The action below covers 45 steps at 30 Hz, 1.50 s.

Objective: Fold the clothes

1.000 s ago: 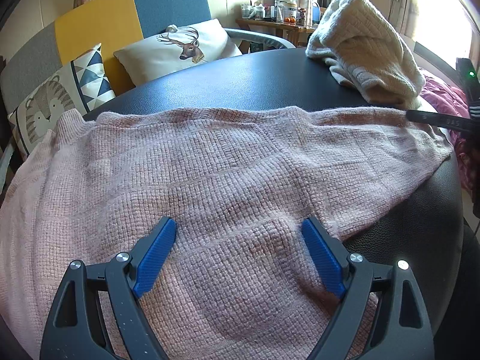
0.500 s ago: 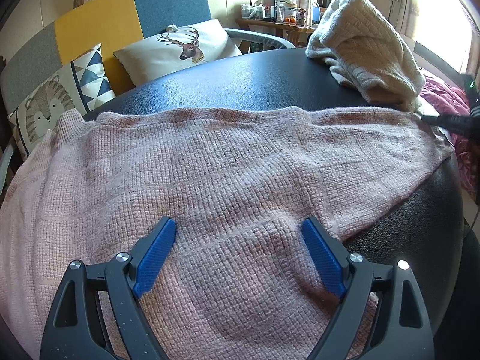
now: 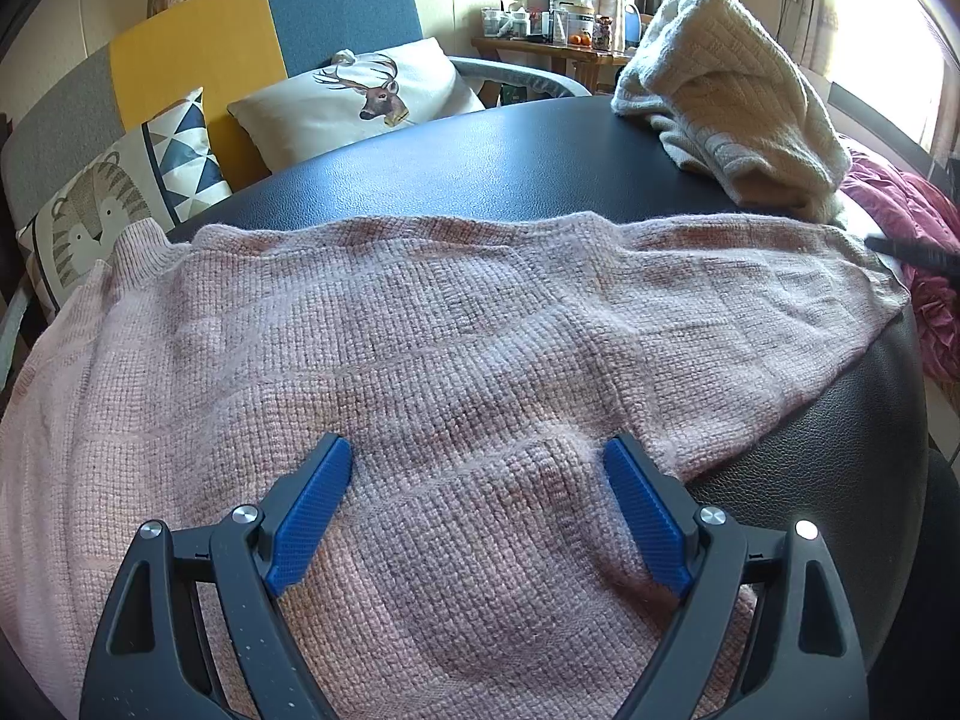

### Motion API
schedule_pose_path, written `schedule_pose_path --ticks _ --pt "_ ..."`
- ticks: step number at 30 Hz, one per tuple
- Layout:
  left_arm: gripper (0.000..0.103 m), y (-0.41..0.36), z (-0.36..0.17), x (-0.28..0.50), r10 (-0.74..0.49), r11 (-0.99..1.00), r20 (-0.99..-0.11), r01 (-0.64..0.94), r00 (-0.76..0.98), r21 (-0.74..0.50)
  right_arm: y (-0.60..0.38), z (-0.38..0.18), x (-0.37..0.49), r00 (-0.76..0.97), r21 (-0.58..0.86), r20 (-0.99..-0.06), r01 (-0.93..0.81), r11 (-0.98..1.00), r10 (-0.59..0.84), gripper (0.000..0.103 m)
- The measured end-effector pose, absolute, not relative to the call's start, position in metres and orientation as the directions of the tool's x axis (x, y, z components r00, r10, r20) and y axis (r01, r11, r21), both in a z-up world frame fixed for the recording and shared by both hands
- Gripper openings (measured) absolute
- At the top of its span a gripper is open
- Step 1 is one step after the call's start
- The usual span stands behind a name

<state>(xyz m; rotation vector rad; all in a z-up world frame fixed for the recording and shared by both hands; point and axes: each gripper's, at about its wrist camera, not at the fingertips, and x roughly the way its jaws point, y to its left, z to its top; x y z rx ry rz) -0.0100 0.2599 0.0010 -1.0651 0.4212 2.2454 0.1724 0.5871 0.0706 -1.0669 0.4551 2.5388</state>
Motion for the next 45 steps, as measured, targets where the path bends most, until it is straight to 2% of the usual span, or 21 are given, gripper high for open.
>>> schedule_pose_path --ticks 3,4,6,7,8,11,13,15,19,21,22,24,26,29,33,36,40,43,45 --pt "0.089 0.259 0.001 -0.011 0.391 -0.762 -0.780 -0.647 -0.489 0.024 0.587 0.050 0.179 -0.614 0.146 -0.769 -0.436 -0.888 0.176 0.013" --pt "0.089 0.259 0.001 -0.011 0.391 -0.762 -0.780 -0.648 -0.489 0.024 0.593 0.051 0.184 -0.634 0.151 -0.749 -0.446 -0.882 0.192 0.011" --pt "0.089 0.258 0.001 -0.012 0.391 -0.762 -0.780 -0.647 -0.488 0.023 0.598 0.059 0.181 -0.590 0.098 -0.757 -0.528 -0.844 0.281 0.011" --pt "0.089 0.258 0.001 -0.012 0.391 -0.762 -0.780 -0.647 -0.488 0.023 0.595 0.065 0.177 -0.568 0.076 -0.759 -0.562 -0.824 0.317 0.017" --pt "0.089 0.258 0.001 -0.012 0.391 -0.762 -0.780 -0.648 -0.488 0.024 0.593 0.071 0.173 -0.545 0.054 -0.761 -0.595 -0.802 0.353 0.017" --pt "0.089 0.259 0.001 -0.012 0.391 -0.762 -0.780 -0.648 -0.488 0.024 0.539 0.100 0.125 -0.674 0.121 -0.699 -0.441 -0.889 0.239 0.017" --pt "0.089 0.259 0.001 -0.012 0.392 -0.762 -0.780 -0.648 -0.488 0.023 0.495 0.114 0.092 -0.714 0.152 -0.691 -0.300 -0.942 0.116 0.017" --pt "0.089 0.259 0.001 -0.012 0.392 -0.762 -0.780 -0.648 -0.488 0.023 0.447 0.118 0.052 -0.727 0.207 -0.686 -0.152 -0.966 -0.032 0.017" --pt "0.089 0.259 0.001 -0.012 0.394 -0.761 -0.779 -0.648 -0.488 0.021 0.397 0.096 0.004 -0.671 0.246 -0.719 -0.001 -0.969 -0.182 0.017" --pt "0.089 0.259 0.001 -0.012 0.395 -0.761 -0.779 -0.648 -0.487 0.019 0.391 0.078 0.001 -0.635 0.218 -0.754 0.002 -0.976 -0.170 0.017" --pt "0.089 0.259 0.000 -0.012 0.396 -0.761 -0.779 -0.649 -0.486 0.018 0.394 0.069 0.005 -0.613 0.191 -0.778 -0.025 -0.981 -0.136 0.013" --pt "0.089 0.259 0.000 -0.012 0.400 -0.761 -0.778 -0.648 -0.485 0.013 0.409 0.064 0.005 -0.628 0.246 -0.766 -0.091 -0.965 -0.136 0.012" --pt "0.090 0.259 0.000 -0.012 0.402 -0.761 -0.778 -0.649 -0.483 0.010 0.419 0.076 0.011 -0.622 0.230 -0.782 -0.230 -0.946 -0.039 0.018" --pt "0.090 0.255 0.004 -0.014 0.409 -0.766 -0.781 -0.643 -0.472 -0.012 0.383 0.094 0.026 -0.687 0.292 -0.711 -0.097 -0.952 -0.148 0.018" --pt "0.090 0.229 0.021 -0.010 0.406 -0.797 -0.764 -0.604 -0.502 -0.027 0.339 0.096 0.048 -0.685 0.321 -0.693 -0.015 -0.947 -0.224 0.018" --pt "0.090 0.204 0.035 -0.005 0.403 -0.821 -0.743 -0.570 -0.535 -0.035 0.336 0.081 0.058 -0.652 0.392 -0.715 -0.073 -0.917 -0.253 0.018" --pt "0.090 0.161 0.043 -0.003 0.368 -0.869 -0.743 -0.491 -0.559 -0.061 0.313 0.078 0.071 -0.641 0.400 -0.706 -0.009 -0.916 -0.302 0.017" --pt "0.090 0.129 0.042 -0.001 0.353 -0.898 -0.748 -0.427 -0.562 -0.103 0.288 0.074 0.074 -0.615 0.329 -0.732 0.059 -0.943 -0.293 0.016" --pt "0.090 0.109 0.041 0.006 0.334 -0.915 -0.745 -0.390 -0.577 -0.108 0.281 0.068 0.073 -0.595 0.253 -0.769 0.052 -0.966 -0.233 0.015"
